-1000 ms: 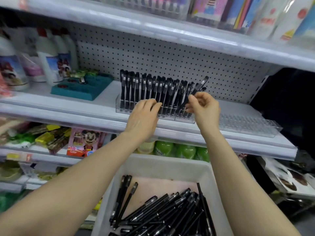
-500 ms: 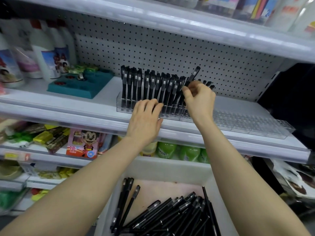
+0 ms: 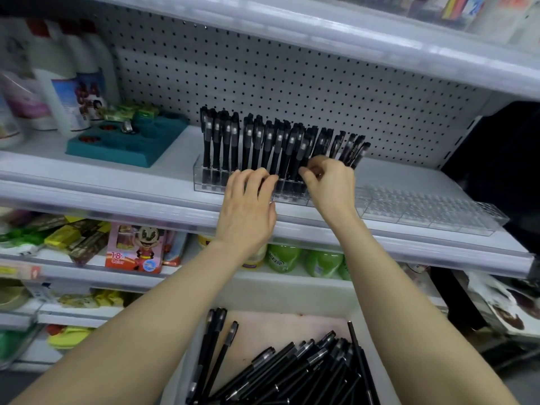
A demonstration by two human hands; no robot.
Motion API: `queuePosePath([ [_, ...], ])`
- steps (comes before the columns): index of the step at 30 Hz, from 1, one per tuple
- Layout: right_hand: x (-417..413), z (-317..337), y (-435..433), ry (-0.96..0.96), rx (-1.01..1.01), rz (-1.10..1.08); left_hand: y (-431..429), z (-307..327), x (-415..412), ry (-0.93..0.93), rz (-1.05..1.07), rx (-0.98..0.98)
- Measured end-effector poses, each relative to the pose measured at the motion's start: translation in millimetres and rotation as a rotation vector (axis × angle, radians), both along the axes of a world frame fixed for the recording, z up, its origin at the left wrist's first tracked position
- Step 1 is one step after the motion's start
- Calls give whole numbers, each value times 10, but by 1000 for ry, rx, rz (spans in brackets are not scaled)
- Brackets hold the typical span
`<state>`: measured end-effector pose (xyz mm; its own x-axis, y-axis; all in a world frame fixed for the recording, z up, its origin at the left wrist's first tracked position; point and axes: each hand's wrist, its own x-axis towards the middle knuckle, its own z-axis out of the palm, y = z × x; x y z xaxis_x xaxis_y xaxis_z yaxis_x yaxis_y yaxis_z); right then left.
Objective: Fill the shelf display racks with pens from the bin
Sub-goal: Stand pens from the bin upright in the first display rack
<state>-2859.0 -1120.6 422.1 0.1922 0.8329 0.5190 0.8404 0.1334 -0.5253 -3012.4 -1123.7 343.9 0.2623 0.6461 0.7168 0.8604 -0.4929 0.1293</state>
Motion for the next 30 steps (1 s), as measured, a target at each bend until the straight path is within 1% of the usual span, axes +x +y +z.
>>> queuePosePath([
  [4,7,-74,2,79,3,-14,4,-5,-2,-2,1,-5],
  [11,18,-57,-2,89,-24,-15,-12,-8,10,1,8,-22],
  [15,11,-55,3,132,-44,-33,-24,25,-6,40,15,-46],
  [18,-2,-81,-38,125,-50,-36,-37,66,-16,63,19,-65],
  [21,8,-69,-158,92,-56,-34,-105,117,-18,42,0,-77],
  [24,75,-111,-408,92,-27,-29,-349,138,-6,-18,-46,-78],
  [26,134,-247,-640,54,-35,-31,-582,66,15,-54,-115,-140],
  [28,204,-462,-883,23,-85,-28,-807,-131,44,-35,-168,-249],
  [30,275,-675,-1129,-5,-218,18,-959,-412,61,9,-170,-337],
])
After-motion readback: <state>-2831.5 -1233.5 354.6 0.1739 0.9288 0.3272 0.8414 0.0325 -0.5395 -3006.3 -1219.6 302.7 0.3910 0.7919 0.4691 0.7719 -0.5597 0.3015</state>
